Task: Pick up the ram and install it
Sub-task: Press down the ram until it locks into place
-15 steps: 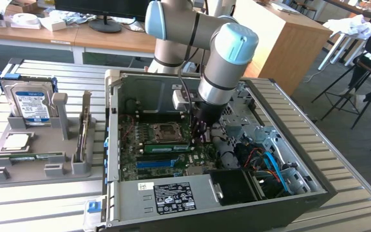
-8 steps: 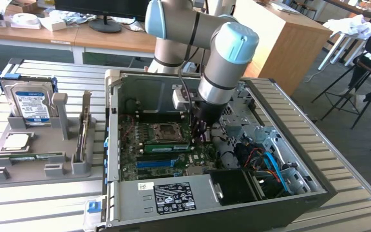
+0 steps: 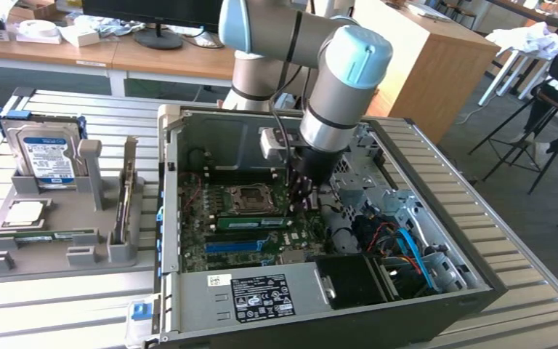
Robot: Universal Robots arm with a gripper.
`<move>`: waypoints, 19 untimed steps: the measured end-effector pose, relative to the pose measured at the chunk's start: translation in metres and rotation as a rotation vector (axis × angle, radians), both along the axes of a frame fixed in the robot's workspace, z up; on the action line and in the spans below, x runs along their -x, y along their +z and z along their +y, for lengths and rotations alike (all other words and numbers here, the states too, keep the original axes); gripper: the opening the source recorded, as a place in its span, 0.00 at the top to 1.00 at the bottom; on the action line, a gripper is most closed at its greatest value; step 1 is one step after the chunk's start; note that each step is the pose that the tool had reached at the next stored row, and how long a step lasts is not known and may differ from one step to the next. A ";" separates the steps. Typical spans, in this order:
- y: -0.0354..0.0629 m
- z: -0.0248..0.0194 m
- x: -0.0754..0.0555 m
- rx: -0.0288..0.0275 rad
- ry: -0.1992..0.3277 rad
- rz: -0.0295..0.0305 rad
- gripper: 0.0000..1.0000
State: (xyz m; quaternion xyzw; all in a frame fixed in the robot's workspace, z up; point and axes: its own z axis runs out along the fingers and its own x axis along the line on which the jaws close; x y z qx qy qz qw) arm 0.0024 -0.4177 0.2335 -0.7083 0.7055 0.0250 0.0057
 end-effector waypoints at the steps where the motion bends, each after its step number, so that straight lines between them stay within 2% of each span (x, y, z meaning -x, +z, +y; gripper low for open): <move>1: 0.0000 0.0000 0.005 -0.0002 0.000 -0.0013 0.90; 19: 0.0000 0.0000 0.087 -0.0015 0.000 -0.0396 0.90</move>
